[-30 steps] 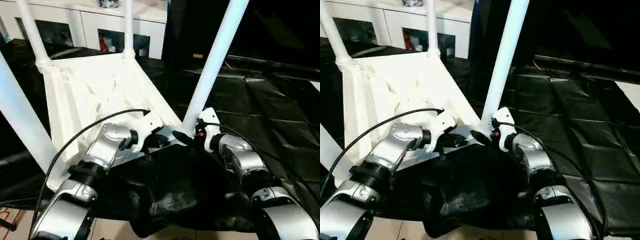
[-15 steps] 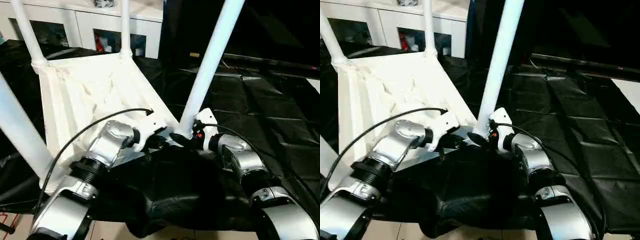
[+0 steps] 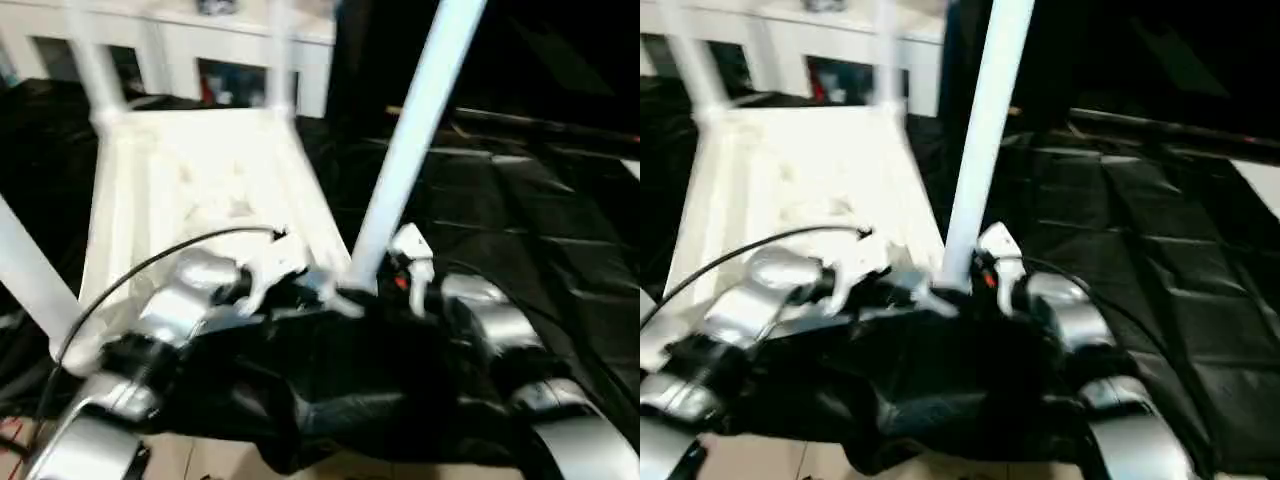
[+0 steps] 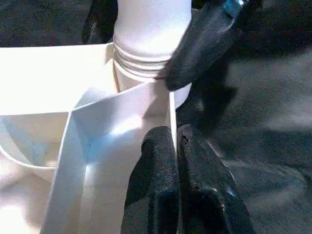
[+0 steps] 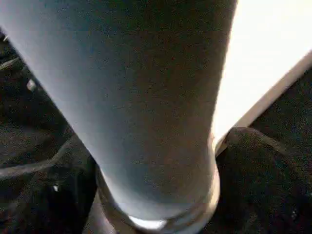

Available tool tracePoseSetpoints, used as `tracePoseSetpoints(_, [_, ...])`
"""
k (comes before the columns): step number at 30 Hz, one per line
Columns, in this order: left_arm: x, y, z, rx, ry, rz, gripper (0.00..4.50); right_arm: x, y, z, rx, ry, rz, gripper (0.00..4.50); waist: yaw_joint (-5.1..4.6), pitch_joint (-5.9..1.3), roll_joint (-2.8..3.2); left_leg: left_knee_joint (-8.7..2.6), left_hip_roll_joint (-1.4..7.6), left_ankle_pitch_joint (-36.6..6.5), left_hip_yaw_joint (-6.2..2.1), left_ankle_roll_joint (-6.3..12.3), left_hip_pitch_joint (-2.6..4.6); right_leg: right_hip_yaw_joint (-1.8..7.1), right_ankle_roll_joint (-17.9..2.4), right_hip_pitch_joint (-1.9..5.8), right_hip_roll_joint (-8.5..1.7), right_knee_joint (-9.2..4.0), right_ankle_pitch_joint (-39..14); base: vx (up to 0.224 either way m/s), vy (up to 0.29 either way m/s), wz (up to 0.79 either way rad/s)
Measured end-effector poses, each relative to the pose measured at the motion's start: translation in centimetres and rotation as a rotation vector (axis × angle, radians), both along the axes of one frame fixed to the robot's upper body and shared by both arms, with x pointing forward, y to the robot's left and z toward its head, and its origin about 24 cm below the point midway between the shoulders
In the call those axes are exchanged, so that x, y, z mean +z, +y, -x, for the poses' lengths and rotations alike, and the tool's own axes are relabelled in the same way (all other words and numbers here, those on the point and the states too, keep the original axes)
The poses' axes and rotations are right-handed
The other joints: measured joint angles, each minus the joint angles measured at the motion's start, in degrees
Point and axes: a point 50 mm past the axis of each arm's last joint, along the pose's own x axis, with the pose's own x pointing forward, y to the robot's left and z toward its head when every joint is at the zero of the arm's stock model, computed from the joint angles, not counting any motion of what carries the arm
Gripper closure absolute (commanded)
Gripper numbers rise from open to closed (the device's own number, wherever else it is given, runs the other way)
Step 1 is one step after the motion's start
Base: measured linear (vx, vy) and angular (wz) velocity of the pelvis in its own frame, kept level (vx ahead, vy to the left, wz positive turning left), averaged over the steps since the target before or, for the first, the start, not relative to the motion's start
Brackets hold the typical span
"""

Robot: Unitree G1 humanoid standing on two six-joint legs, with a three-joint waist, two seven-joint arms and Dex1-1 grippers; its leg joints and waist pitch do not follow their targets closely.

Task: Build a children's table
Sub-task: Rotate leg to tighten

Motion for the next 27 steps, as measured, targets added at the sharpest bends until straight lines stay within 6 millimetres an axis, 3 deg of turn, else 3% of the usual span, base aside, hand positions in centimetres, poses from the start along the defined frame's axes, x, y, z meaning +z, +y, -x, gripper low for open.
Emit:
tracePoseSetpoints(6, [-0.1,0.3,0.5,-0.076,0.015,-0.001,4.5,0.2,-0.7,0.9,0.117,0.016,0.036,0.08,0.53,-0.01,-0.02,0.04,0.0,0.0,0.0,0.0,0.01,0.02,0.0,0.07,-0.01,0.03,0.0,0.0,0.0,0.0])
tracePoseSetpoints(7, [-0.1,0.3,0.5,-0.085,0.016,-0.002,4.5,0.2,-0.7,0.9,0.126,0.021,0.035,0.33,0.54,-0.01,-0.03,0.03,0.0,0.0,0.0,0.0,0.01,0.01,0.0,0.07,-0.01,0.04,0.0,0.0,0.0,0.0])
tracePoseSetpoints(11, [-0.2,0.5,0.4,-0.09,0.012,-0.004,4.5,0.2,-0.7,1.1,0.135,0.033,0.033,0.63,0.47,-0.02,-0.04,0.04,0.0,0.0,0.0,0.0,0.04,0.03,0.0,0.07,0.0,0.09,0.0,0.0,0.0,0.0])
tracePoseSetpoints(27, [-0.4,0.6,0.1,-0.076,0.018,-0.003,4.5,-0.2,-0.7,1.6,0.11,0.06,0.023,1.36,0.49,-0.07,-0.1,0.06,-0.02,0.0,-0.02,0.0,0.4,0.07,0.3,0.32,0.0,0.27,-0.2,0.0,0.0,0.0])
